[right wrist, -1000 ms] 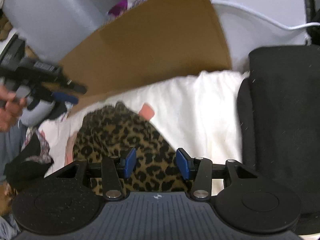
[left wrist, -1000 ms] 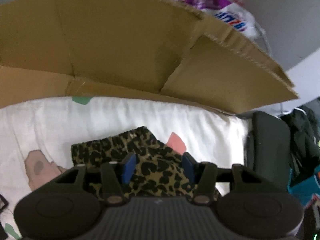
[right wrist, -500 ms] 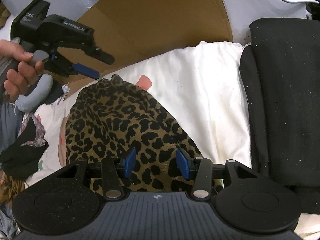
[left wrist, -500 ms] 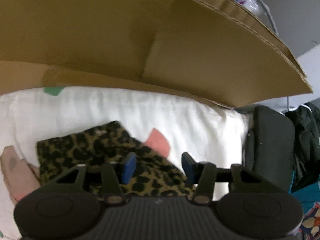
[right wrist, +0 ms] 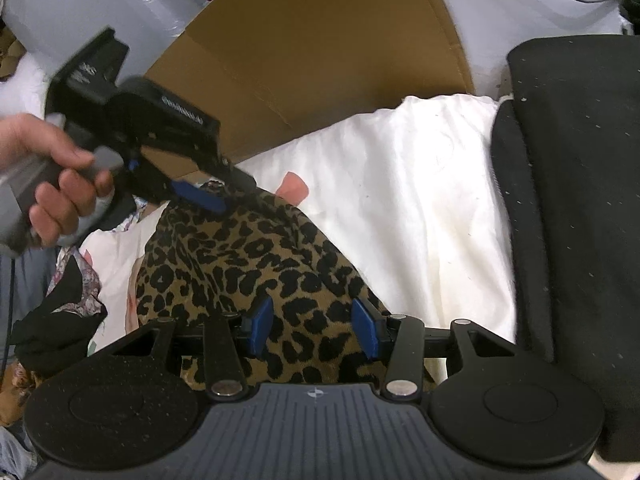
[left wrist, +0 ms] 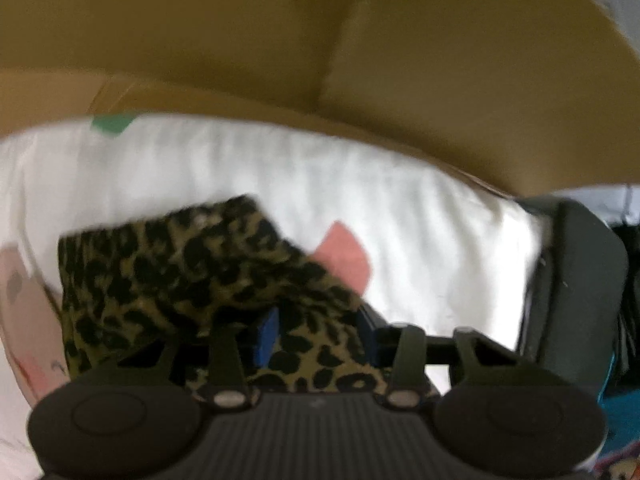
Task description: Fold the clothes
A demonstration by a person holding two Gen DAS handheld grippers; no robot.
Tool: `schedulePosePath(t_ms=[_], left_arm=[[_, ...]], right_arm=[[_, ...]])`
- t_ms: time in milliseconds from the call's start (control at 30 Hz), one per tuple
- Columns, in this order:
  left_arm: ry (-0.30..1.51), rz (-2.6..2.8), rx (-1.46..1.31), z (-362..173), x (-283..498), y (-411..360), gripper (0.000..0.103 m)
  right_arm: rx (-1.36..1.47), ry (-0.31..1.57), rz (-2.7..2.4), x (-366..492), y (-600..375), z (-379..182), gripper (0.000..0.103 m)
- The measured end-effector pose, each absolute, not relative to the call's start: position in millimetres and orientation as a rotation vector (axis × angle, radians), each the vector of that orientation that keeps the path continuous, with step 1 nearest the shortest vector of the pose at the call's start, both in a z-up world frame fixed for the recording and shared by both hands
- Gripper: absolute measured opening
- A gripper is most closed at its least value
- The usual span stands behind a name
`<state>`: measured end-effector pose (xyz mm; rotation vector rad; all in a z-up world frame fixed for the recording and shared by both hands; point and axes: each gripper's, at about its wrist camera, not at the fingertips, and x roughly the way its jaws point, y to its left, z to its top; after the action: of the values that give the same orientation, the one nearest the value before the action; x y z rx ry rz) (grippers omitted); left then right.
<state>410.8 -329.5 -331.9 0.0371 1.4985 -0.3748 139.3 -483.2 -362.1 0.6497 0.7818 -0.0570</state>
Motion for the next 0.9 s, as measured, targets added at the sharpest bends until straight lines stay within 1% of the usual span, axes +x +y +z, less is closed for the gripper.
schedulePosePath(t_ms=[333,467,600,633,667,700,767,833,900], left_arm=[[1.512,-0.253,-0.126,-363,414,-300,0.046],[1.524,-0.222,-0.163,-369,419,-300,0.051],[1.533,-0.193,-0.172,-372,424,-302,0.052],[1.535,-0.193,-0.157,-370,424,-303,0.051],[1.537,-0.197,-0.138,-368,424,-303,0.047],[1.538,-0.202,-0.120,-366,424,-304,0.041],[1.539,-0.220,-0.112,-362,424,-300,0.036],[1.534,-0.242,-0.130,-357,423,-294,0.036],[1.545,-0.244,-0.133,-357,423,-289,0.029]], right_arm=[[0.591,0.843,-0.046,159,-482,-370,0.050],[0.581,0.872,-0.043,164,-482,-374,0.049],[0.576,0.901,-0.022,173,-480,-376,0.048],[0.575,0.902,-0.018,173,-480,-375,0.032],[0.578,0.900,-0.014,172,-481,-374,0.012],[0.580,0.899,-0.010,171,-481,-372,0.009],[0.585,0.896,-0.003,169,-483,-369,0.009],[0.618,0.880,0.018,166,-485,-366,0.012],[0.674,0.869,0.030,168,-491,-367,0.014]])
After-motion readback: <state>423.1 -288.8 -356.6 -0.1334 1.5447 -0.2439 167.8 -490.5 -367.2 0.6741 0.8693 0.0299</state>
